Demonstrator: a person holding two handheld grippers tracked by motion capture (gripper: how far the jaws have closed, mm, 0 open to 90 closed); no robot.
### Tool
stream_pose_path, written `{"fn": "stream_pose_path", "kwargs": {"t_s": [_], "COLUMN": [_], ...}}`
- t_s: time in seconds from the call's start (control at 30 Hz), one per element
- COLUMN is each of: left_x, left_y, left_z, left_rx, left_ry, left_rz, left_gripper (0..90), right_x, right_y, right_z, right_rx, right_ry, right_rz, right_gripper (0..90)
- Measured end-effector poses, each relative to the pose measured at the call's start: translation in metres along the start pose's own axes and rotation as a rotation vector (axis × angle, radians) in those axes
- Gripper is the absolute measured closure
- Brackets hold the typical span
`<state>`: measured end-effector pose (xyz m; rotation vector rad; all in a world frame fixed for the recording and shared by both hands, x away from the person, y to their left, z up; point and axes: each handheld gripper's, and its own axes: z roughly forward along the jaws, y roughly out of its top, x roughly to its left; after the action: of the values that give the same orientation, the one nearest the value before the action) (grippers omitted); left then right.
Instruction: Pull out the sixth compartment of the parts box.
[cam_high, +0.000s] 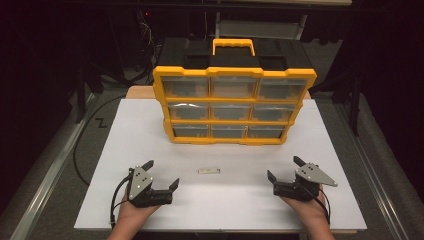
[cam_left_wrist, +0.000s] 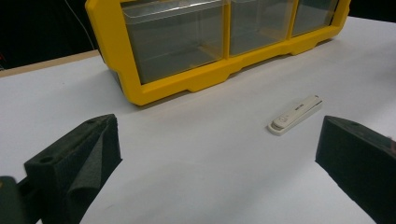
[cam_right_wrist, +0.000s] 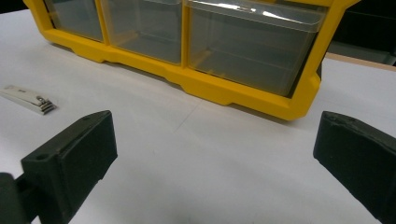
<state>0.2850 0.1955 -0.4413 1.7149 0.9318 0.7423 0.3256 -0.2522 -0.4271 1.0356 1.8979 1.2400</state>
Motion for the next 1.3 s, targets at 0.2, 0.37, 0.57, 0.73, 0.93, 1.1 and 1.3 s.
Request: {"fn": "stream_pose_path", "kwargs": {"t_s": [0.2, 0.37, 0.57, 0.73, 0.93, 1.1, 1.3], "left_x": [0.0, 0.001, 0.003, 0.004, 0.005, 0.006, 0.006], "left_y": [-0.001, -0.001, -0.001, -0.001, 0.0, 0.0, 0.0], "left_z": [0.001, 0.001, 0.001, 0.0, -0.001, -0.001, -0.001], "left_rx": [-0.002, -0.001, -0.005, -0.007, -0.009, -0.013, -0.016], "left_ry": [-0.003, -0.003, 0.004, 0.008, 0.009, 0.012, 0.008], "left_rz": [-0.005, -0.013, -0.021, -0.036, -0.045, -0.053, -0.055], "left_gripper": [0.7, 0.5, 0.3, 0.3, 0.2, 0.2, 0.3], "right_x": [-0.003, -0.004, -0.004, -0.005, -0.007, -0.008, -0.009], "right_y": [0.003, 0.005, 0.008, 0.011, 0.016, 0.019, 0.022], "right_z": [0.002, 0.005, 0.012, 0.018, 0.025, 0.032, 0.041], "right_rx": [0.004, 0.009, 0.019, 0.014, 0.018, 0.023, 0.029], "right_ry": [-0.025, -0.031, -0.027, -0.037, -0.051, -0.057, -0.053], "right_rz": [0.019, 0.025, 0.019, 0.022, 0.029, 0.022, 0.014], "right_gripper": [0.7, 0.7, 0.7, 0.7, 0.7, 0.7, 0.7]}}
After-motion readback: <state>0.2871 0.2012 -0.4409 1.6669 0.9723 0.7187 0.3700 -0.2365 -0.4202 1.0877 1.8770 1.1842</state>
